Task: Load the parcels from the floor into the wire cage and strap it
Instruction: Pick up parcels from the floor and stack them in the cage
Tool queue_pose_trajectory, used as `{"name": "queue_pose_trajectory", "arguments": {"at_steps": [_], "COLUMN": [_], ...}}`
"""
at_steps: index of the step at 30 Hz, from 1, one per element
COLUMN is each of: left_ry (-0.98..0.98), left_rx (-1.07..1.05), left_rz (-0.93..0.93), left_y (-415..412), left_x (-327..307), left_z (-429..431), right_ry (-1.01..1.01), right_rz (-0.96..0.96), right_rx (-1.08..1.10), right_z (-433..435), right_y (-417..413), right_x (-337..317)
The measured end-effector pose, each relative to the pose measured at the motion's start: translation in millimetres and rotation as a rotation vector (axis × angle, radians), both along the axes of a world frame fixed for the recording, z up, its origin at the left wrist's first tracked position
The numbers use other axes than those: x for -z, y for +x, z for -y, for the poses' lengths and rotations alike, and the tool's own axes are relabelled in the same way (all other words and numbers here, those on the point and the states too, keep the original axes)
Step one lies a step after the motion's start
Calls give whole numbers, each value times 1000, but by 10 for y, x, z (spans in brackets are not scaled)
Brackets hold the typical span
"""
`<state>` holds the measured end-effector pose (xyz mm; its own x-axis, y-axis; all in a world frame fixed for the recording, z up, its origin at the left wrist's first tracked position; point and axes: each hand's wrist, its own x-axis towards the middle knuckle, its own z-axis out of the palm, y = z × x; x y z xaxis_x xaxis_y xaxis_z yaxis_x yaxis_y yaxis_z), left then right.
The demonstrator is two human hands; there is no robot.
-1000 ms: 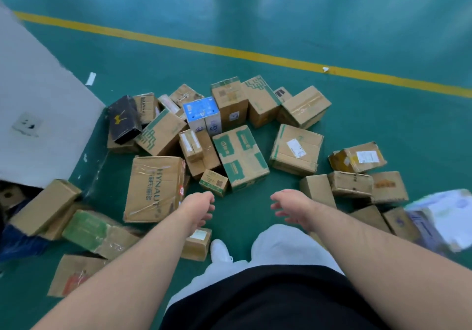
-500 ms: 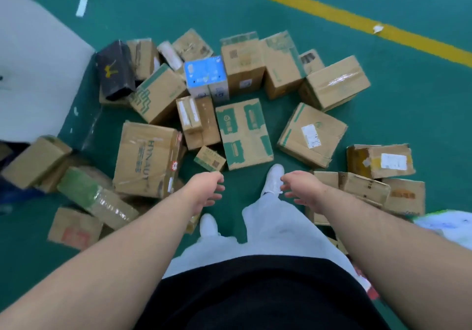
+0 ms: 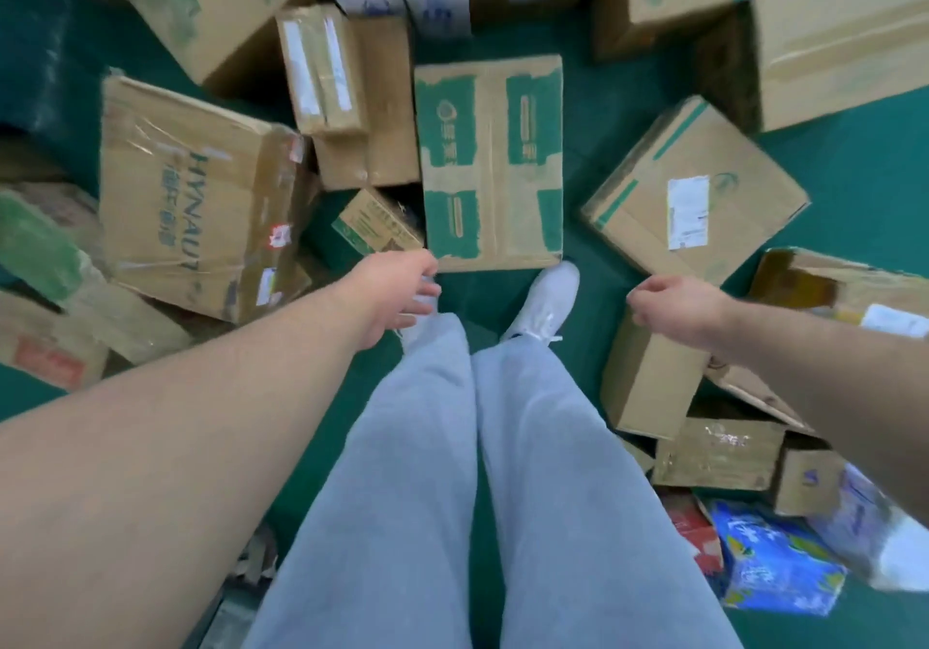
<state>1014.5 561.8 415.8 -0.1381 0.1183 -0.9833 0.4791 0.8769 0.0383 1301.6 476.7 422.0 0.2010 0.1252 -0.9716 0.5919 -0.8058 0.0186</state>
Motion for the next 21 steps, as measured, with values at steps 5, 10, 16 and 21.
{"name": "queue_pose_trajectory", "arguments": {"at_steps": [5,10,16,21], "left_ry": [-39,-109,-70,-32], "left_rx": [4,23,-83,-281], "left_rz": [-45,-54,-36,89], "left_y": [-45,-96,-225,-296], "left_x": [1438,2363,2634,2246], "left_z": [-3,211,405,501], "right_ry": [56,37,2,56], "right_rz": [-18,103,12,-53], "right_rx": [9,112,445,624], "right_z": [-198,-162,-27,-44], "right_y": [-222,-467,-660,-602], "right_x": [1220,2254,2761,2422]}}
